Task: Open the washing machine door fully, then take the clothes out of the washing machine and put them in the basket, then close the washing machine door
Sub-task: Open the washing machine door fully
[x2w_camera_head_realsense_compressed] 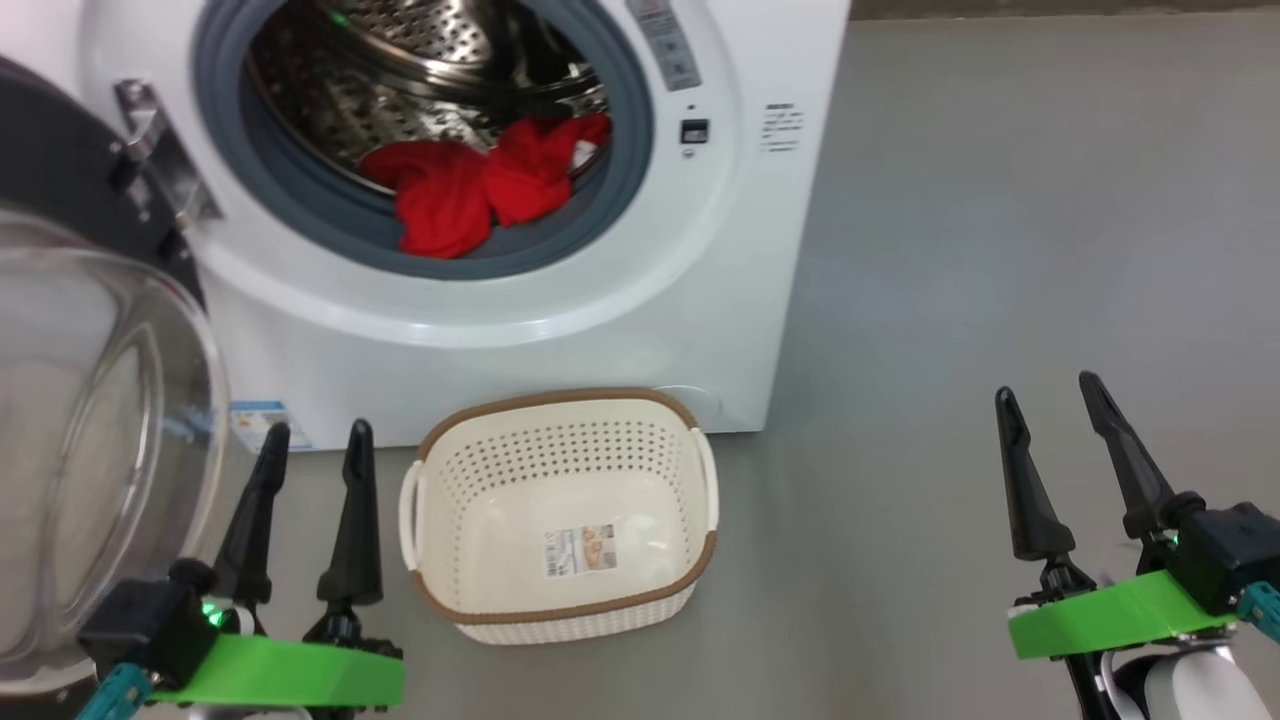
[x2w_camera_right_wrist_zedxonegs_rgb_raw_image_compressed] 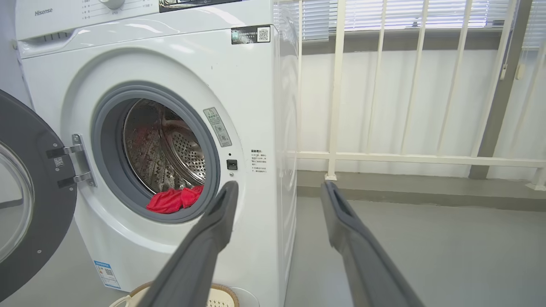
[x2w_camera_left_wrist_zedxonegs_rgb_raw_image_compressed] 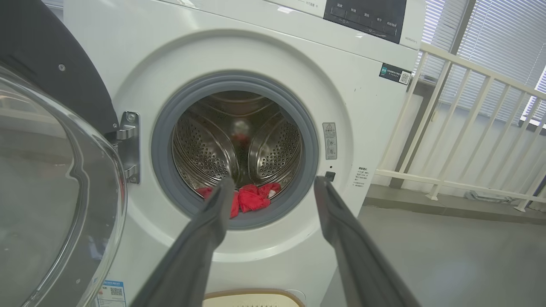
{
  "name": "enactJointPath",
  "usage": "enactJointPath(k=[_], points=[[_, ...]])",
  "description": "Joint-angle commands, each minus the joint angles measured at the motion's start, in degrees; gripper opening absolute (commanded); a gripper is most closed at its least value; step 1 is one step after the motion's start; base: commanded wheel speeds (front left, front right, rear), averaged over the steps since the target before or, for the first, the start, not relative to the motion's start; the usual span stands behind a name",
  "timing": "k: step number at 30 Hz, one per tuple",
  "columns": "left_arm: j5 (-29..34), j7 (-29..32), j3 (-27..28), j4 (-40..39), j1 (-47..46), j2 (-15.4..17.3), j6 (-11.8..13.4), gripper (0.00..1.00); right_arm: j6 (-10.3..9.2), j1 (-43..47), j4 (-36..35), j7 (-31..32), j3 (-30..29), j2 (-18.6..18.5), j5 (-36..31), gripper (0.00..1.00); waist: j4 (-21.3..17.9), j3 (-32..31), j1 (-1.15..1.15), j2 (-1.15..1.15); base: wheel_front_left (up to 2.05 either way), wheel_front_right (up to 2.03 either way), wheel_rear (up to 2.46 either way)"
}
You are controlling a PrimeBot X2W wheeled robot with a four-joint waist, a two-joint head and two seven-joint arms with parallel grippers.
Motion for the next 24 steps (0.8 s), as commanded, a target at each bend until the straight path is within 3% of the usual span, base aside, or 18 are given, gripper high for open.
enactJointPath(k=[1, 12, 24], points=[[0.33, 0.22, 1.95, -1.24, -0.12, 1.23, 0.46, 1.00, 0.35, -0.16, -1.52, -0.37, 1.09, -0.15, 1.24, 1.00, -2.64, -0.90, 0.00, 0.00, 0.00, 0.00, 0.00], [1.71, 0.66, 2.47, -0.53, 4.59, 2.82, 2.32, 1.00, 0.35, 2.82, -3.31, -0.37, 1.99, -0.15, 1.49, 1.00, -6.46, -2.81, 0.00, 0.00, 0.00, 0.00, 0.00], [1.88, 1.36, 2.14, -1.13, 6.36, 3.03, 3.59, 1.00, 0.35, 4.03, -4.27, -0.37, 1.25, -0.15, 1.21, 1.00, -6.10, -4.18, 0.00, 0.00, 0.00, 0.00, 0.00]])
